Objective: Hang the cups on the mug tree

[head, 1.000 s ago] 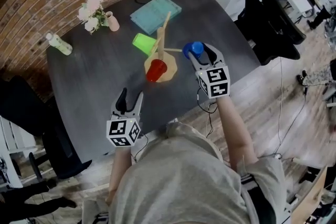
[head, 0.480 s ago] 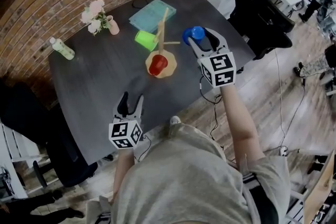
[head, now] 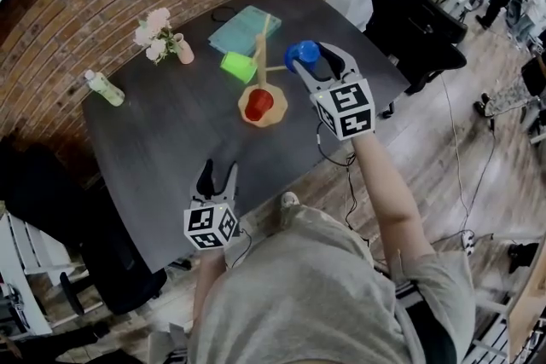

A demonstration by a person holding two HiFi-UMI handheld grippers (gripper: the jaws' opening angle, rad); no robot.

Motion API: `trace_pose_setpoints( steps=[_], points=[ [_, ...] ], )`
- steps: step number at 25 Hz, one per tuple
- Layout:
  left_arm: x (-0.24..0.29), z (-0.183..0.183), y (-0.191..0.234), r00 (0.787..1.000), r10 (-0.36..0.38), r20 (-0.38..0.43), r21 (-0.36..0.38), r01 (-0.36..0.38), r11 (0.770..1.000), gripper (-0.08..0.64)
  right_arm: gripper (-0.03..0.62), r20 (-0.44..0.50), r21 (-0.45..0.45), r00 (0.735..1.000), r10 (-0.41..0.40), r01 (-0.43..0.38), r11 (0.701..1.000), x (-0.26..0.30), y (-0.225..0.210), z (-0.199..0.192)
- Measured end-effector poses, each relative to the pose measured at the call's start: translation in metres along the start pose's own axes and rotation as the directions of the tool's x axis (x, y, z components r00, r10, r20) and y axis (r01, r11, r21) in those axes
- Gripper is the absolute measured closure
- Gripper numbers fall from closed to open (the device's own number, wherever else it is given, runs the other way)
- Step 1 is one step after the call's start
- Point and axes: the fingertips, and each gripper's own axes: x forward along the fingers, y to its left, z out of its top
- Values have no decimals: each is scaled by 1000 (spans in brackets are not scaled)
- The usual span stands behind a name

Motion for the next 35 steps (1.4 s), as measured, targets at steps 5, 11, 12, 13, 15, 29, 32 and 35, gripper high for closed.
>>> trace_pose_setpoints(
  steps=[5, 11, 12, 13, 15, 29, 32, 35],
  points=[
    [-16, -5, 6, 1000, 19, -3, -12, -19, 1000, 304, 364, -39, -4, 999, 14, -14, 1000, 7, 15, -14],
    [-29, -14, 12, 999, 45, -10, -21, -45, 999, 304, 362, -64, 51, 998, 18, -15, 999, 18, 22, -31],
    [-31, -14, 12, 999, 47, -10, -21, -48, 999, 304, 362, -66, 67, 998, 21, -16, 998, 20, 22, -33],
    [-32, -15, 13, 999, 50, -9, -22, -50, 998, 304, 362, -68, 80, 997, 23, -18, 997, 23, 23, -35],
    [-33, -15, 15, 998, 56, -7, -24, -56, 998, 304, 360, -71, 98, 997, 28, -21, 995, 27, 24, -37],
    [-23, -11, 21, 998, 68, 4, -18, -68, 998, 304, 341, -97, 159, 995, 33, -17, 987, 46, 18, -56],
    [-19, -10, 18, 998, 61, 5, -16, -60, 998, 304, 339, -97, 161, 995, 31, -15, 987, 44, 15, -60],
    [-17, -11, 16, 999, 54, 5, -15, -54, 998, 304, 334, -93, 162, 995, 34, -18, 987, 41, 15, -61]
  ],
)
